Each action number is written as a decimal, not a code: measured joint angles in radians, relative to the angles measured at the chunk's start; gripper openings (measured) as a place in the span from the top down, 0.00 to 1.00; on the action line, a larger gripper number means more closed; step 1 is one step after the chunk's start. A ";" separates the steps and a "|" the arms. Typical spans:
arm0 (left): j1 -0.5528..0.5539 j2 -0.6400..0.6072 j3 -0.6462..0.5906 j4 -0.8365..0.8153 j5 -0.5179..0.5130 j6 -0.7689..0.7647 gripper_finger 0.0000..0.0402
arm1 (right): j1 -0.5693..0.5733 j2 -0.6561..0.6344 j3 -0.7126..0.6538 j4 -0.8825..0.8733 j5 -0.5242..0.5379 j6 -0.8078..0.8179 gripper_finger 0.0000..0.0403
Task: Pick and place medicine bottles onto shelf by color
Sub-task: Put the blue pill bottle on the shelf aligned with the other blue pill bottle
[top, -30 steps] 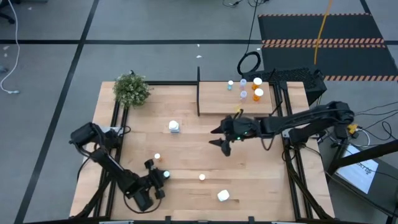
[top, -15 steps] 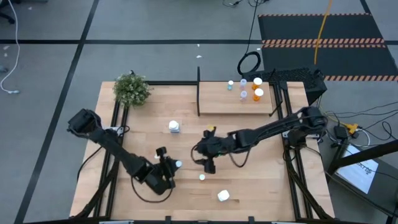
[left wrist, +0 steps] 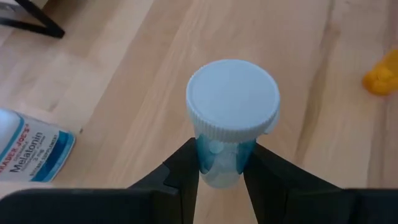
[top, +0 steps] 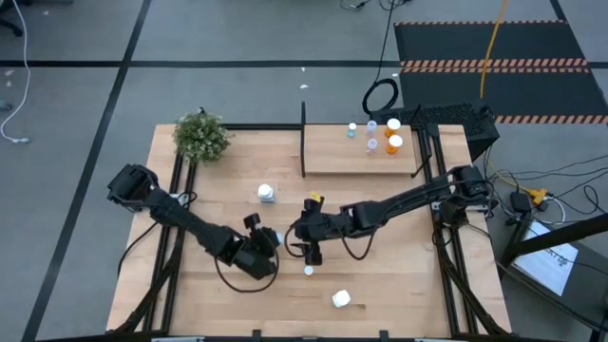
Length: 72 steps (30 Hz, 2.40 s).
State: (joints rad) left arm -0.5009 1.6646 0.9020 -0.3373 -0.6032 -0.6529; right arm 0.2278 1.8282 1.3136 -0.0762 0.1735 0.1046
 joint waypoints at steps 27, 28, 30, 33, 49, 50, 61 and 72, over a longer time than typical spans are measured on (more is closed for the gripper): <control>0.009 0.003 -0.029 0.133 -0.036 0.045 0.71 | 0.002 0.079 -0.001 0.166 0.008 0.007 0.40; 0.009 0.003 -0.029 0.134 -0.036 0.049 0.71 | 0.001 0.079 -0.001 0.168 0.008 0.006 0.40; 0.009 0.003 -0.029 0.133 -0.036 0.050 0.71 | 0.001 0.079 -0.001 0.171 0.008 -0.001 0.40; 0.009 0.003 -0.029 0.134 -0.037 0.054 0.71 | 0.001 0.079 -0.001 0.173 0.007 -0.022 0.41; 0.010 0.003 -0.029 0.132 -0.044 0.073 0.71 | -0.019 0.086 -0.002 0.185 -0.045 -0.046 0.57; 0.010 0.003 -0.029 0.131 -0.044 0.073 0.71 | -0.019 0.086 -0.002 0.185 -0.045 -0.047 0.57; 0.013 0.003 -0.029 0.132 -0.052 0.075 0.71 | -0.031 0.137 -0.001 0.242 -0.091 -0.065 0.57; 0.012 0.004 -0.029 0.126 -0.052 0.073 0.71 | -0.033 0.113 -0.002 0.222 -0.092 -0.064 0.57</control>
State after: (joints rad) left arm -0.4885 1.6688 0.8730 -0.2115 -0.6549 -0.5797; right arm 0.1951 1.9415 1.3121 0.1463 0.0819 0.0406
